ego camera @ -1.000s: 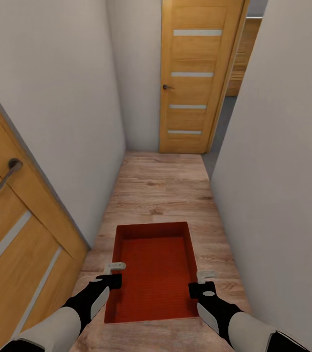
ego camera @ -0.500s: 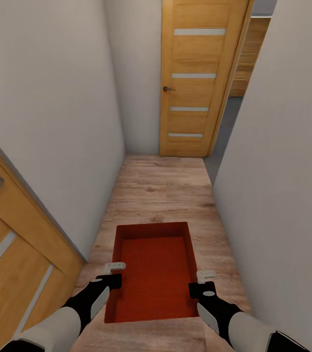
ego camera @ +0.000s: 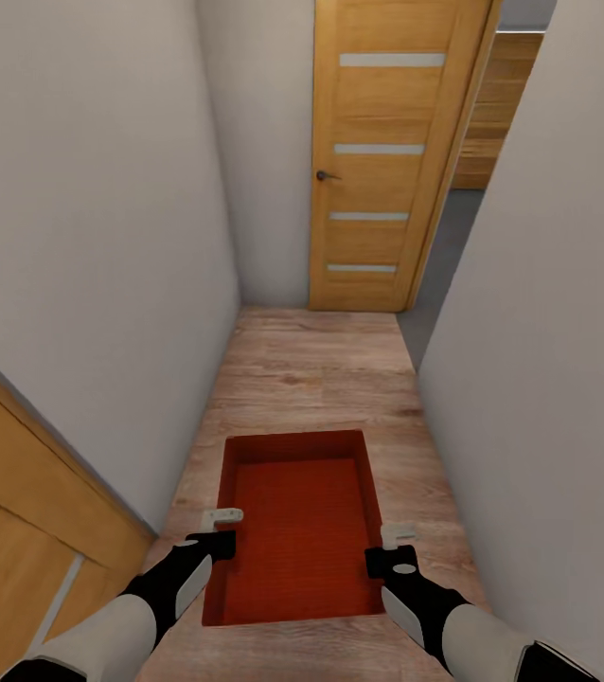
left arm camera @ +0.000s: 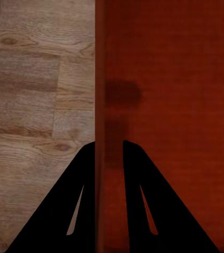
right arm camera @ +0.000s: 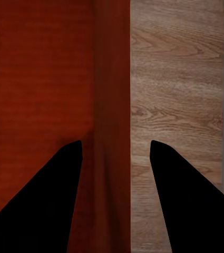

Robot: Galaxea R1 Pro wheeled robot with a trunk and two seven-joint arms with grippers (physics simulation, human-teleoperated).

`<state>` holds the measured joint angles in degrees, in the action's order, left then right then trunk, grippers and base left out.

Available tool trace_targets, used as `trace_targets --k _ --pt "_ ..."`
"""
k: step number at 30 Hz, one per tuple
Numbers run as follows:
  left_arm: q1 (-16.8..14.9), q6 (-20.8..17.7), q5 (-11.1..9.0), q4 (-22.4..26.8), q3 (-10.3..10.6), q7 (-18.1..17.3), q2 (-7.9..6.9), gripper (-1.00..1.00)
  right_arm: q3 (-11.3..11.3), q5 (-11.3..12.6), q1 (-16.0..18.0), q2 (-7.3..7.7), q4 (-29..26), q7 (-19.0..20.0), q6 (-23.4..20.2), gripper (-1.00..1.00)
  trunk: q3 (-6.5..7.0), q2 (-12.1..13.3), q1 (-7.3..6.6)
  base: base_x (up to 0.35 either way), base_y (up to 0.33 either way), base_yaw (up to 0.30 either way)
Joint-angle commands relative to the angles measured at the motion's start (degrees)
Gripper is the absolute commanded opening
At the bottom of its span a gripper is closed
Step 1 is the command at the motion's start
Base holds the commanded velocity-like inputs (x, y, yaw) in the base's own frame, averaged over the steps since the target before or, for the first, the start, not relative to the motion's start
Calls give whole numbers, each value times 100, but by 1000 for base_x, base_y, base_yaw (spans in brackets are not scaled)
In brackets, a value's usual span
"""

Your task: Move the two storage containers from the living room to the garage. In the garage, place one container on the floor and stack the other container on top of it (either order is fine).

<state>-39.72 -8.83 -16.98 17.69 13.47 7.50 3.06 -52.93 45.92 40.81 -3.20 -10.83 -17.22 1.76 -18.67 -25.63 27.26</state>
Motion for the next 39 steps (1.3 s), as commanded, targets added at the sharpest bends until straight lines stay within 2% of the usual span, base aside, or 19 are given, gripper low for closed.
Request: trace_targets --k 1,39 --pt "0 13 7 32 220 85 -78 -100 10 216 6 5 37 -19 17 -100 -9 -9 6 323 0 0" --pt "0 13 6 31 224 85 -78 -100 10 215 6 13 35 -10 17 -100 -9 -9 6 323 0 0"
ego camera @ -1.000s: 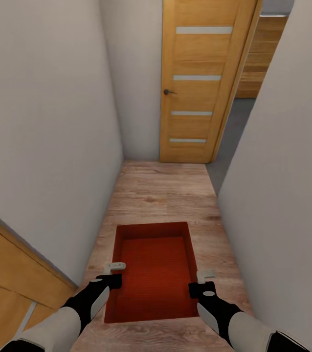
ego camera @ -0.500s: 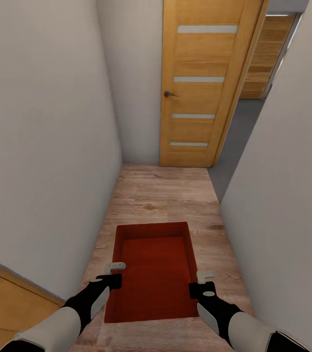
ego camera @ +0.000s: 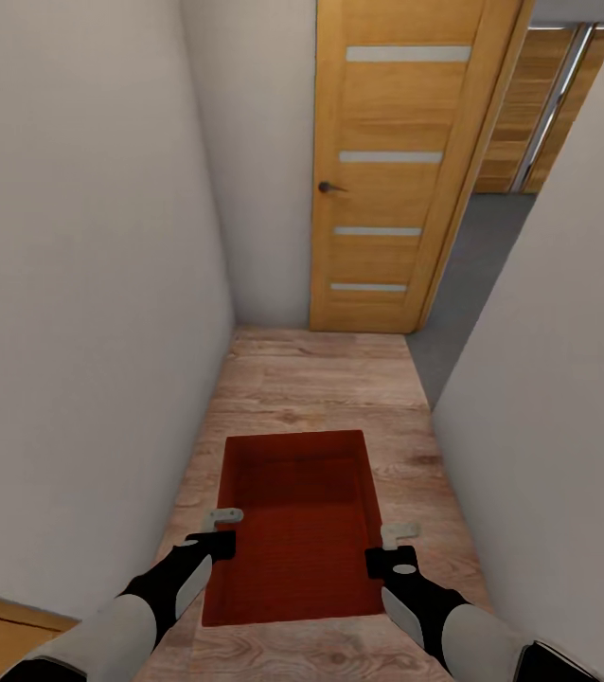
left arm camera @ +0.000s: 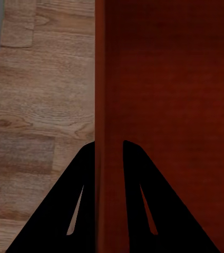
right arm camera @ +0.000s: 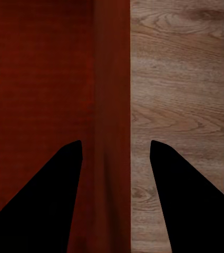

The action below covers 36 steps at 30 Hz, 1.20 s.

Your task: Move the two storage containers from the living room to the garage. In the garage, place one container on the floor and stack the other container on top of it (either order is fine).

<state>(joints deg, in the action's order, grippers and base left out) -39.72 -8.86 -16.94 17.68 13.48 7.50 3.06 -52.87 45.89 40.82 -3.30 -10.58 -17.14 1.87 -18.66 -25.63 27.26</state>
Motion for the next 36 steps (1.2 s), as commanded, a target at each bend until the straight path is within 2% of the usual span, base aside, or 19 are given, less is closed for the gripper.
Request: trace_targets --k 1,36 --pt "-1 16 0 33 222 84 -78 -100 5 218 5 24 11 -17 7 -100 -9 -9 6 323 0 0" --pt "-1 9 -3 29 218 84 -78 -100 5 218 5 23 12 -17 7 -100 -9 -9 6 323 0 0"
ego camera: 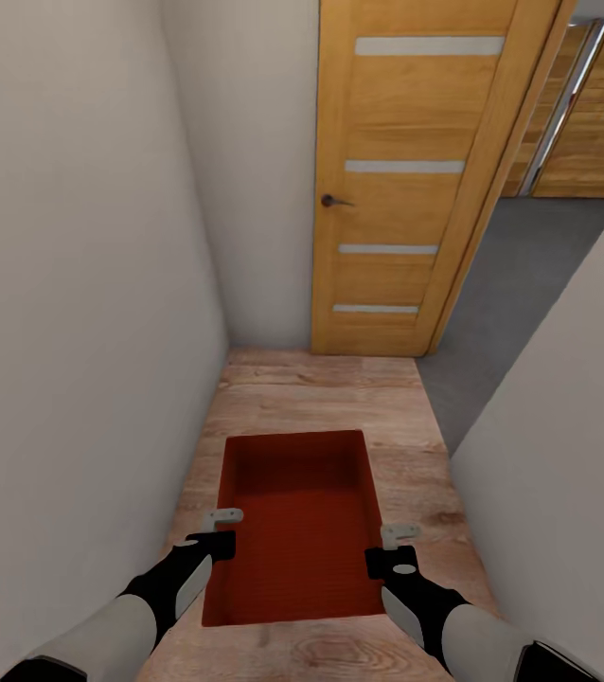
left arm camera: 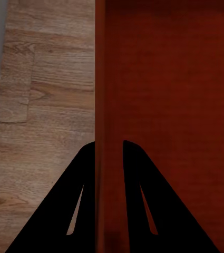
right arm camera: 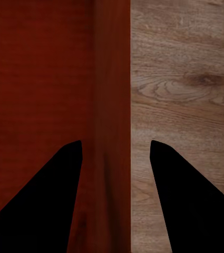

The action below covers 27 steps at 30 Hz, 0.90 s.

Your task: Move the two storage containers from the living room to the garage. In the garage, place one container on the floor and stack the other container on top of it (either order is fine).

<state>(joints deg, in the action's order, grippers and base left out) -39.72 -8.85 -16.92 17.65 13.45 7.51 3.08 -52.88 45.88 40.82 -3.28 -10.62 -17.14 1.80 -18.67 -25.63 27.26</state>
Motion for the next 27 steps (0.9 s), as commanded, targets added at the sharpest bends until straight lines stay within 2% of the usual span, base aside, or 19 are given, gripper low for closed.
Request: trace_targets --k 1,27 --pt "-1 9 -4 35 222 84 -79 -100 5 220 5 21 16 -18 13 -100 -9 -9 6 323 0 0" --pt "-1 6 -4 33 219 84 -76 -100 5 227 5 21 12 -9 13 -100 -9 -9 6 323 0 0"
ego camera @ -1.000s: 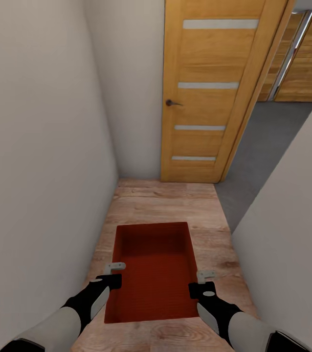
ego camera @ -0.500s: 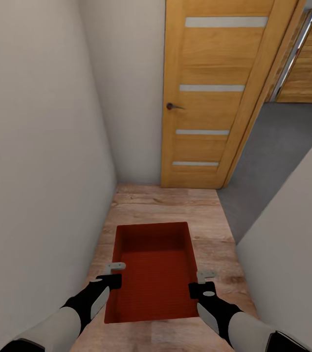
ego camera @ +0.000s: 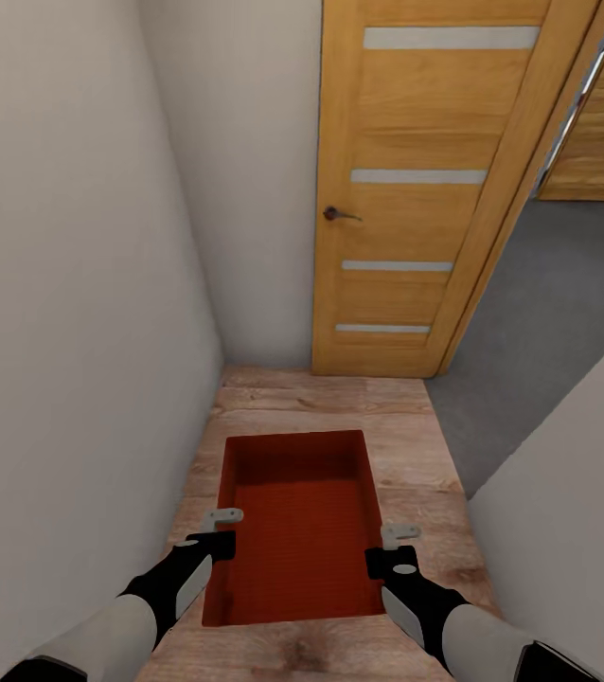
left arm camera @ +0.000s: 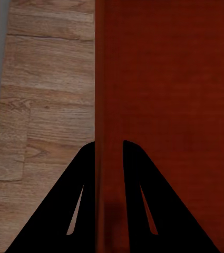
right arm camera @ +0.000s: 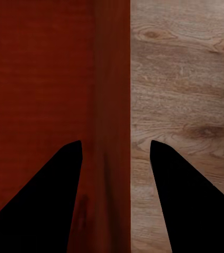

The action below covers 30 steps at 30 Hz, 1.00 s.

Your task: Move the two storage containers from the living room to the garage. In the garage, place one container on the floor and stack the other container on top of it (either order is fine).

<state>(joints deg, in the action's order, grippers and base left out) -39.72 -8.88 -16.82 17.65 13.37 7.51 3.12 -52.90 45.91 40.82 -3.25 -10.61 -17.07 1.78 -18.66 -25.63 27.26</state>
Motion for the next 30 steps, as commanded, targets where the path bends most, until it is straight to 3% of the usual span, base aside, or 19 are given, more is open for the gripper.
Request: trace_targets --k 1,8,18,30 --pt "-1 10 -14 33 228 84 -78 -100 7 223 5 17 12 -16 15 -100 -9 -9 6 323 0 0" --pt "-1 10 -14 32 228 84 -77 -100 7 221 5 17 12 -18 15 -100 -9 -9 6 323 0 -24" --pt "-1 10 2 37 228 84 -74 -100 7 217 5 8 15 -33 15 -100 -9 -9 6 309 0 -255" --pt "-1 1 10 60 224 84 -66 -100 7 217 5 -4 15 -33 15 -100 -9 -9 6 82 0 -290"
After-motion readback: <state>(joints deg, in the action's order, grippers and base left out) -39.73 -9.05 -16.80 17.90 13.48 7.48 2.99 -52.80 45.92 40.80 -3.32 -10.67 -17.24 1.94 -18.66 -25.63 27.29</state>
